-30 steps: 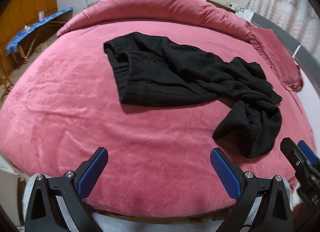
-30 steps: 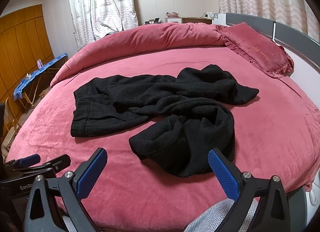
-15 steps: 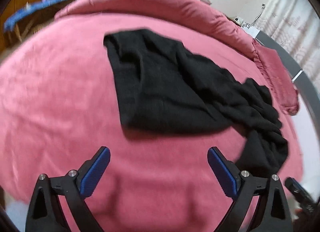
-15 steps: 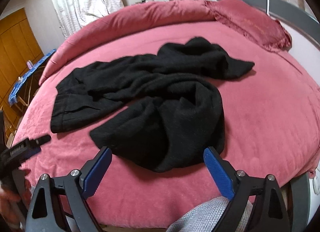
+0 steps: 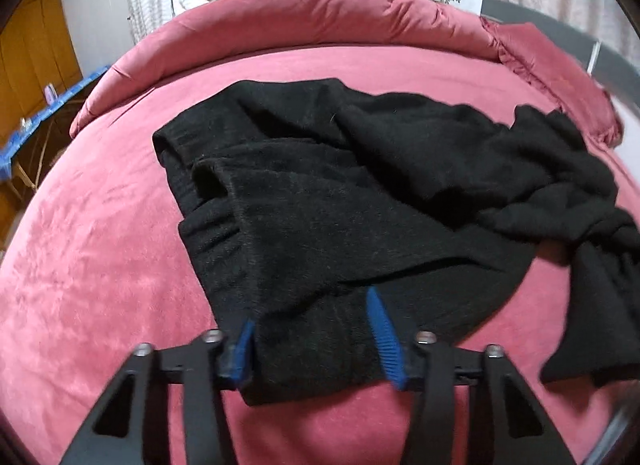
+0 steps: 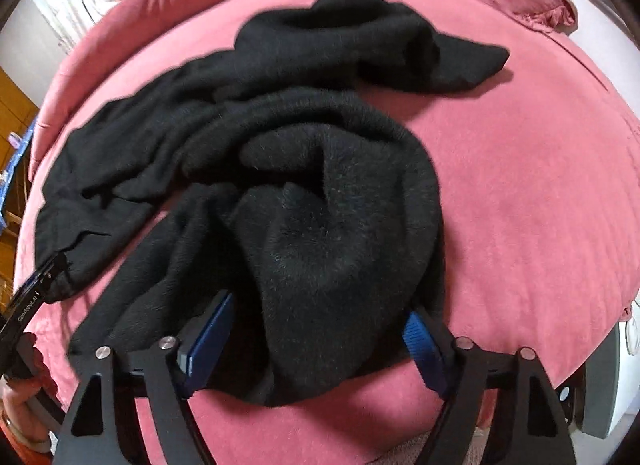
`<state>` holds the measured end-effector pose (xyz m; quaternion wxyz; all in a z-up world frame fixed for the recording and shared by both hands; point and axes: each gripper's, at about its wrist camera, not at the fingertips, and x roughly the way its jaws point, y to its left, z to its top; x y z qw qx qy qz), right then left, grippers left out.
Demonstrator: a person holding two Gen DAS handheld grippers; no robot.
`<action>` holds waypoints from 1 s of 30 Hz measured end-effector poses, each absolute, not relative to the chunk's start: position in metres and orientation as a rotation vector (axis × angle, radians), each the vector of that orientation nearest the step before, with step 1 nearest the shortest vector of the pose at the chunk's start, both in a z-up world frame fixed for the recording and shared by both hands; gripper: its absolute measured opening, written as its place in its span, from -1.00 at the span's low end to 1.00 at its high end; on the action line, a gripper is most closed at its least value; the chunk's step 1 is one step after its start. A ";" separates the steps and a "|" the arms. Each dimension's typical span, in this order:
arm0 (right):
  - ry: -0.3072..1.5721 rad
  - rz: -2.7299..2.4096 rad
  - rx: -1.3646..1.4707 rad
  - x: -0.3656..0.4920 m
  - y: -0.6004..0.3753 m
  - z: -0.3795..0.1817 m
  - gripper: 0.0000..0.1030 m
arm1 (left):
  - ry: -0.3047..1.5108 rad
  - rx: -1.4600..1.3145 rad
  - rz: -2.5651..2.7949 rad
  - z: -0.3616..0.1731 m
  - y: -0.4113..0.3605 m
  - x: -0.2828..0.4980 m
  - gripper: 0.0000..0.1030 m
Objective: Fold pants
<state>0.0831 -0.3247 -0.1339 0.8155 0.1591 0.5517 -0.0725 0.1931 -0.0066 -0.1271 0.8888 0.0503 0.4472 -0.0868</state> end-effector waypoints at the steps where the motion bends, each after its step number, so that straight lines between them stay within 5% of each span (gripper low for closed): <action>1: 1.188 -0.165 0.325 0.085 -0.325 -0.137 0.51 | 0.941 0.090 -0.189 -0.131 -0.004 0.195 -0.24; 3: 1.199 -0.172 0.304 0.085 -0.326 -0.144 0.06 | 0.948 0.082 -0.197 -0.136 -0.004 0.196 -0.29; 9: 1.147 -0.112 0.431 0.075 -0.350 -0.147 -0.64 | 0.953 0.084 -0.212 -0.126 -0.006 0.199 -0.71; 15: 1.045 -0.141 0.315 0.053 -0.396 -0.102 -0.82 | 0.900 -0.021 -0.263 -0.089 0.020 0.192 -0.77; 30: 0.764 -0.309 0.129 0.070 -0.474 0.036 -0.83 | 0.803 -0.241 -0.200 -0.004 0.147 0.165 -0.80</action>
